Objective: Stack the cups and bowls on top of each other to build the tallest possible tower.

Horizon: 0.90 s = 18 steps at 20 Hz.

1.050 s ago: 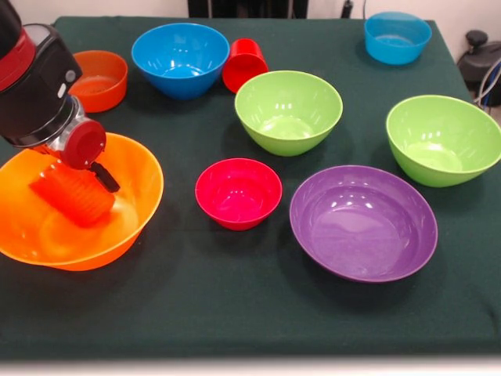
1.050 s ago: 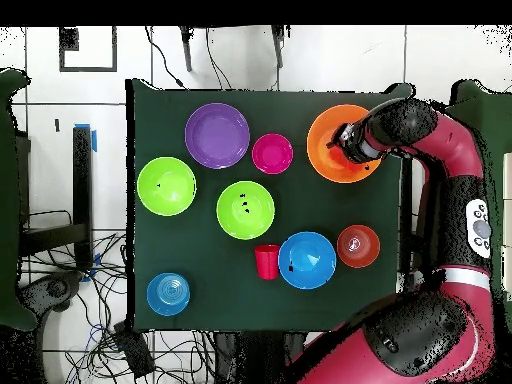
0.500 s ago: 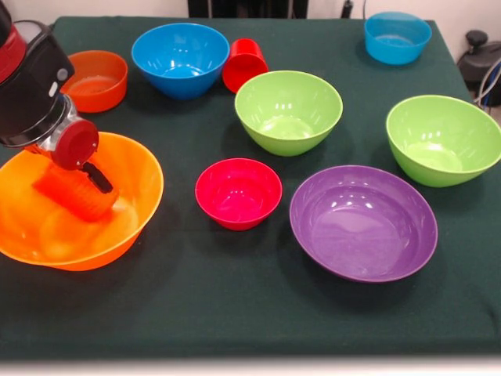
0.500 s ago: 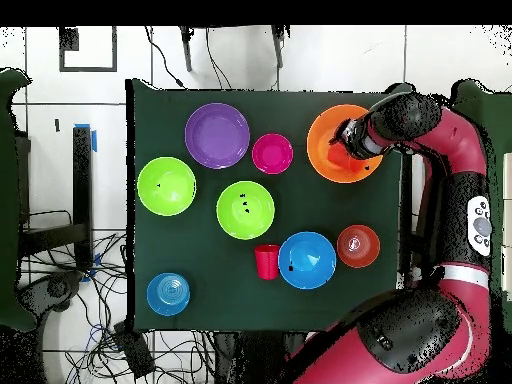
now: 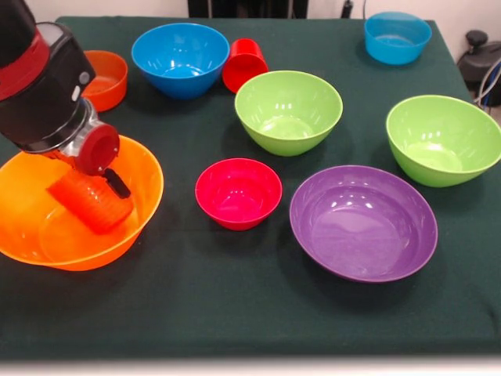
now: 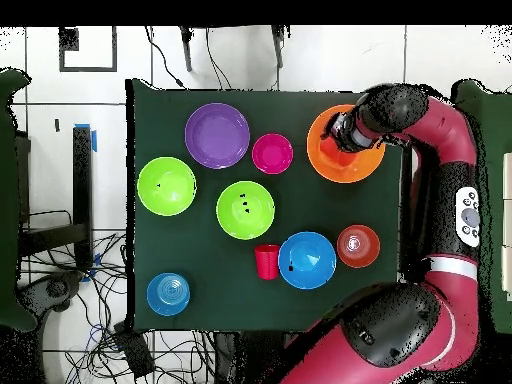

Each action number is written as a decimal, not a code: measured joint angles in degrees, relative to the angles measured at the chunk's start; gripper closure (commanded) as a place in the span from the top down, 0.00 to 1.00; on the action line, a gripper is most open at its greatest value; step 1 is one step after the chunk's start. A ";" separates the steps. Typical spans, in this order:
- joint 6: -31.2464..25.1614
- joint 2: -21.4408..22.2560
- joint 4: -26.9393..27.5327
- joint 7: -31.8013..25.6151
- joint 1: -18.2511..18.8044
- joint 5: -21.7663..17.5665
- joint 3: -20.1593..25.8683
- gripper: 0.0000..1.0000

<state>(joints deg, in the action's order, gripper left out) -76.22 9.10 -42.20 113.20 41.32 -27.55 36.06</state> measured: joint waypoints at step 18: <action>-0.59 -0.12 2.00 0.00 -3.31 0.00 -0.58 0.00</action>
<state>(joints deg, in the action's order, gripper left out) -76.81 8.97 -40.20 113.20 38.01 -27.55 35.48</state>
